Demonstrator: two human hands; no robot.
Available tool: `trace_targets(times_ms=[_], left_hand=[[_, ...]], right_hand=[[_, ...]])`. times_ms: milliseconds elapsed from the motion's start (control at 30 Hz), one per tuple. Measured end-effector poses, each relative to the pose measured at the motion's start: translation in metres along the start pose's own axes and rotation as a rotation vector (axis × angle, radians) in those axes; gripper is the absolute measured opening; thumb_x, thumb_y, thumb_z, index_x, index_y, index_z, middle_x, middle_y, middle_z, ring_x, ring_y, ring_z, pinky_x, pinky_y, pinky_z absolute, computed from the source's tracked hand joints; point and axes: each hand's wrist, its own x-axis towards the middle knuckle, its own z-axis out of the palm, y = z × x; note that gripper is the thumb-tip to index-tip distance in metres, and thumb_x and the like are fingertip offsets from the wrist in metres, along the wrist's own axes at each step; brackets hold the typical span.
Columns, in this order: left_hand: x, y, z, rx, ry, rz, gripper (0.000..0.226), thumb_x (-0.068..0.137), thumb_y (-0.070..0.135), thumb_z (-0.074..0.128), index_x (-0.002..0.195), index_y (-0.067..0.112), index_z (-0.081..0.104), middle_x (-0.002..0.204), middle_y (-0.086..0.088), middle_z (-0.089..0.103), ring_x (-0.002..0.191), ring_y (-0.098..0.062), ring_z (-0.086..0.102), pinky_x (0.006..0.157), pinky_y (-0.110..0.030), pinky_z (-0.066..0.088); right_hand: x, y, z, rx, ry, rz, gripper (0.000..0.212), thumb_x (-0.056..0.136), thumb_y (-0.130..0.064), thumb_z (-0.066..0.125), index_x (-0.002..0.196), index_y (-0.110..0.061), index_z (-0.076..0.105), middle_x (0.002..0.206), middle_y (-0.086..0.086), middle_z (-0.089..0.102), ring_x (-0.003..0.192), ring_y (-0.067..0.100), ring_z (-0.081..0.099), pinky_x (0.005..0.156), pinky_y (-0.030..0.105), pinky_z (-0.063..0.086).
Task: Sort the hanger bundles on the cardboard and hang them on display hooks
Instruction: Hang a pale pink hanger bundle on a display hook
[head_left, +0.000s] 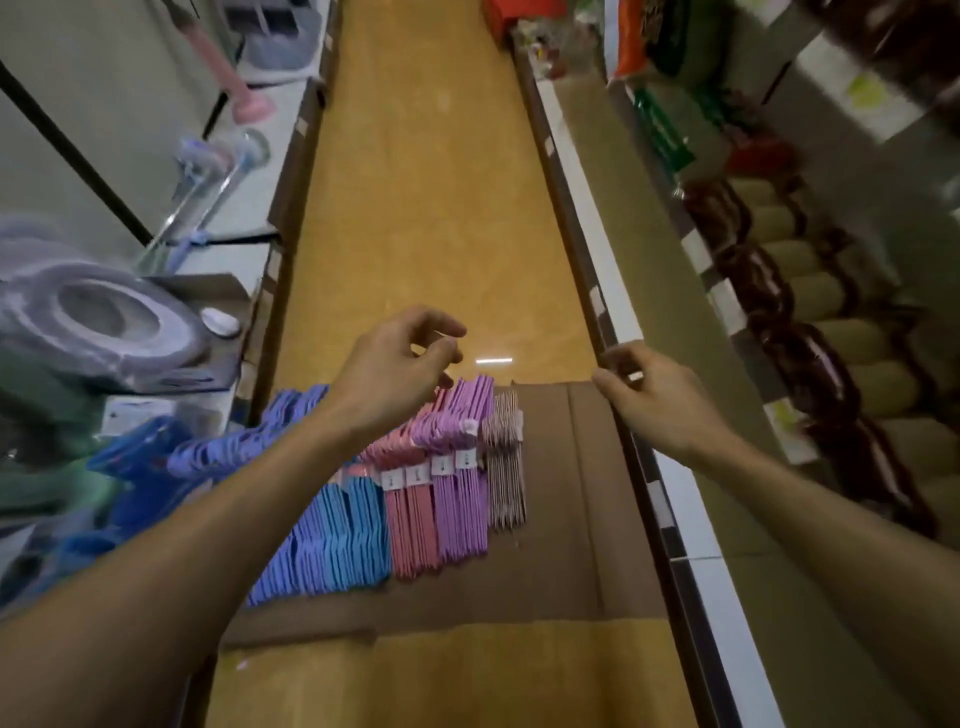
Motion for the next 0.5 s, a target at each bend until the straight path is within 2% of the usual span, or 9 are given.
trace_targets(times_ms=[133, 267, 400, 500], left_hand=[[0.019, -0.091, 0.059, -0.046, -0.004, -0.102, 0.017, 0.1, 0.017, 0.052, 0.11, 0.023, 0.064, 0.096, 0.005, 0.07, 0.078, -0.011, 0.071, 0.076, -0.04, 0.061], [0.039, -0.168, 0.107, 0.016, -0.022, -0.124, 0.016, 0.1, 0.019, 0.053, 0.111, 0.022, 0.063, 0.1, 0.001, 0.069, 0.08, -0.016, 0.071, 0.077, -0.038, 0.06], [0.065, -0.228, 0.147, 0.067, -0.017, -0.09, 0.016, 0.099, 0.018, 0.054, 0.109, 0.021, 0.065, 0.097, 0.0, 0.07, 0.081, -0.02, 0.072, 0.079, -0.045, 0.059], [0.08, -0.264, 0.175, 0.034, -0.006, -0.092, 0.013, 0.097, 0.017, 0.056, 0.104, 0.023, 0.066, 0.093, -0.002, 0.071, 0.079, -0.016, 0.072, 0.08, -0.045, 0.06]], right_hand=[[0.013, 0.089, 0.082, 0.074, -0.042, 0.131, 0.036, 0.102, -0.032, 0.053, 0.134, -0.016, 0.052, 0.118, 0.002, 0.061, 0.098, 0.012, 0.058, 0.078, 0.026, 0.044], [0.032, 0.16, 0.163, 0.11, -0.095, 0.22, 0.04, 0.102, -0.032, 0.052, 0.138, -0.015, 0.049, 0.123, 0.003, 0.059, 0.107, 0.015, 0.056, 0.083, 0.027, 0.042], [0.058, 0.216, 0.233, 0.125, -0.074, 0.252, 0.036, 0.101, -0.031, 0.055, 0.134, -0.018, 0.052, 0.113, -0.002, 0.057, 0.102, 0.013, 0.057, 0.078, 0.024, 0.044], [0.077, 0.251, 0.273, 0.165, -0.051, 0.281, 0.034, 0.098, -0.028, 0.059, 0.128, -0.013, 0.056, 0.109, 0.004, 0.063, 0.1, 0.019, 0.061, 0.082, 0.033, 0.051]])
